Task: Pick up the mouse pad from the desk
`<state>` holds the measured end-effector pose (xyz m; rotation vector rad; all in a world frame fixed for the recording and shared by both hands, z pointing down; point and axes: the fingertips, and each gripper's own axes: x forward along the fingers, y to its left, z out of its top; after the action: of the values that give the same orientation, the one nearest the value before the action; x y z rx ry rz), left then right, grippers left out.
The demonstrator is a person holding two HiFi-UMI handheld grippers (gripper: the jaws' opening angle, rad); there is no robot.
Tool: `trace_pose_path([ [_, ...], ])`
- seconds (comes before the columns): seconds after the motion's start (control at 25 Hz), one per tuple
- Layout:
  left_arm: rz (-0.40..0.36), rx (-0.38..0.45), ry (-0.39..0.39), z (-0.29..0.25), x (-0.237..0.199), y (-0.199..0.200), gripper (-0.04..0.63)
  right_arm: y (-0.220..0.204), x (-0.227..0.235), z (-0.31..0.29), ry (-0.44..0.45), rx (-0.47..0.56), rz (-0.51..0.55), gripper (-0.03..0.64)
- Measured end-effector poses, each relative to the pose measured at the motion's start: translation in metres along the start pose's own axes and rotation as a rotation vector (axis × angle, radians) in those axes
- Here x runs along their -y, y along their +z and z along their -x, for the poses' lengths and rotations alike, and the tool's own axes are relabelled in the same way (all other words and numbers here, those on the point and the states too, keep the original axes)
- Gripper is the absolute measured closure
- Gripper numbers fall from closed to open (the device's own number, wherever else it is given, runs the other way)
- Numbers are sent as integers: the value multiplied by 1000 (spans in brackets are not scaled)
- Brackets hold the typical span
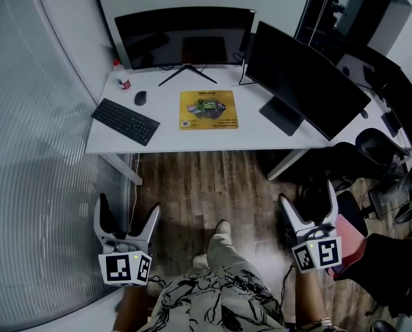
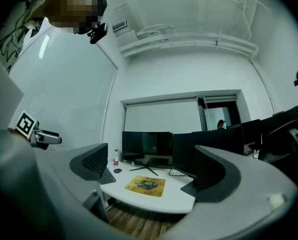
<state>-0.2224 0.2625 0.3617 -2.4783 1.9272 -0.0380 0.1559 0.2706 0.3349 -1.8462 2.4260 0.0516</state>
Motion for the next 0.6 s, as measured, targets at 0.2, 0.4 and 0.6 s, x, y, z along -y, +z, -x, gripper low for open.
trace_pose_path([
  [0.2,-3,-10,9,-18,0,-1,28,-3,10,-19,6,-3,-5,87],
  [0.4,-4,-9,22,-36,0,1,28,-5,20,-37,16,-4,-6,87],
  [0.6,-8,-11,33,-57,-4,2,26,-6,30,-57,14,0,-5,87],
])
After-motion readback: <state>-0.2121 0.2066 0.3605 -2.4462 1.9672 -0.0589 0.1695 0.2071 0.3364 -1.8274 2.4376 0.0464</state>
